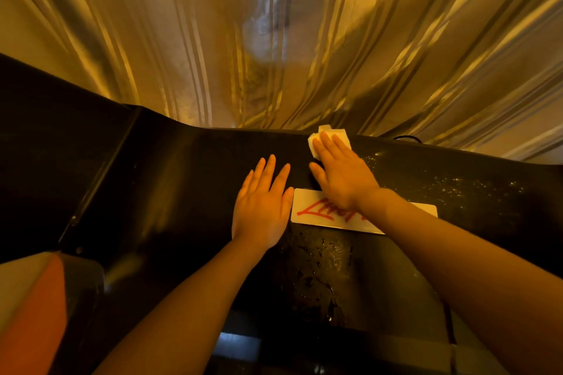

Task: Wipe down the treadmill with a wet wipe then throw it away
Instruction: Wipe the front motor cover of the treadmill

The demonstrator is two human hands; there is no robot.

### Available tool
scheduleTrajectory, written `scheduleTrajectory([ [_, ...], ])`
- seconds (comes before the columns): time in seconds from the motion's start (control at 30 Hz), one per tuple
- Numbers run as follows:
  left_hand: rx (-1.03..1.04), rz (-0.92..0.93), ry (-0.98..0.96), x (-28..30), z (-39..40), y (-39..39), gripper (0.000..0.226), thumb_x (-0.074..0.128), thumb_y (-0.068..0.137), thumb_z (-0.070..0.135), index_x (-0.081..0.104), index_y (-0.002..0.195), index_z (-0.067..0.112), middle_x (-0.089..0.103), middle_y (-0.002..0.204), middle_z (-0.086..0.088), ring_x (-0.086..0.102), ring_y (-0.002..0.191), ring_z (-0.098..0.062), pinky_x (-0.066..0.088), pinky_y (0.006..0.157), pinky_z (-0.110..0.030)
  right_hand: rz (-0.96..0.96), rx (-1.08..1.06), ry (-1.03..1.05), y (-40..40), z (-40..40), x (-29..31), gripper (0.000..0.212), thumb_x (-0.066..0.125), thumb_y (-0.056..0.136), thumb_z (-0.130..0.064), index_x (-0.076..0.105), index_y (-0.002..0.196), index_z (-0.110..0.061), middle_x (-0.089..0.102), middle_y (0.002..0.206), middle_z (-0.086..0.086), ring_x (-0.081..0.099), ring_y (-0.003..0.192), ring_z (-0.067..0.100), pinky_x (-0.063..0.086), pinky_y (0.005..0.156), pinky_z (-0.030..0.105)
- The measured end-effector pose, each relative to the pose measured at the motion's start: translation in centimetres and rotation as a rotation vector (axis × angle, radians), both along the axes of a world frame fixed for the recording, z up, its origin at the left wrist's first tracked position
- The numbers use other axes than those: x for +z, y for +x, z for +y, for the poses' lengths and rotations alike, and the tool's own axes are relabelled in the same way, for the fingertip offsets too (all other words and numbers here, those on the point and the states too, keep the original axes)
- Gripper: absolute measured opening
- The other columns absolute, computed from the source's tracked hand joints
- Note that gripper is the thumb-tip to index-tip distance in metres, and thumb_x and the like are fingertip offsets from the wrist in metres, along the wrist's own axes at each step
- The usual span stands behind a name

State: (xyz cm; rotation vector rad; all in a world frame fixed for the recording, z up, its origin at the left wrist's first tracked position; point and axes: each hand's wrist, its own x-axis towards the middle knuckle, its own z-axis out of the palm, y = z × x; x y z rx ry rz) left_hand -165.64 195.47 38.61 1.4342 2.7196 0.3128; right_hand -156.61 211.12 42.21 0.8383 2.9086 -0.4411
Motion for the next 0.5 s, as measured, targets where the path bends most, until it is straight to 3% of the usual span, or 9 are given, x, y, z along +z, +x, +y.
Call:
scheduleTrajectory([
  [0.2,0.001,0.002,-0.013,0.1,-0.1,0.0,0.055,0.017,0.104,0.045,0.008,0.155,0.029,-0.003,0.164,0.0,-0.009,0.149,-0.015,-0.006,0.118,-0.031,-0.003,-0.003,0.027,2.6,-3.0,-0.7,0.065,0.022,0.103,-0.05,-0.003,0.155,-0.02,-0.01,0.163,0.002,-0.012,0.149,0.019,-0.008,0.115,0.029],
  [0.3,0.0,0.0,-0.012,0.2,-0.1,0.0,0.055,0.018,0.104,0.046,0.007,0.155,0.029,-0.003,0.164,0.0,-0.01,0.149,-0.016,-0.006,0.118,-0.031,0.015,0.022,0.058,5.0,-4.7,-1.6,0.068,0.008,0.097,-0.06,-0.009,0.153,-0.025,-0.014,0.161,-0.002,-0.018,0.147,0.016,-0.012,0.112,0.027],
  [0.37,0.001,-0.003,-0.014,0.2,-0.1,0.1,0.055,0.019,0.104,0.045,0.007,0.155,0.029,-0.004,0.164,0.0,-0.01,0.149,-0.016,-0.005,0.119,-0.032,0.015,0.039,0.07,5.7,-5.1,-2.2,0.073,-0.004,0.087,-0.063,-0.014,0.15,-0.028,-0.018,0.158,-0.005,-0.02,0.146,0.015,-0.013,0.113,0.027],
  [0.5,0.004,0.004,-0.032,0.2,-0.1,0.1,0.055,0.019,0.104,0.045,0.005,0.155,0.029,-0.004,0.164,0.0,-0.01,0.149,-0.016,-0.002,0.12,-0.033,0.044,0.036,0.072,5.6,-4.8,-2.5,0.078,-0.005,0.085,-0.063,-0.007,0.153,-0.026,-0.017,0.156,-0.006,-0.018,0.146,0.015,-0.008,0.117,0.03],
])
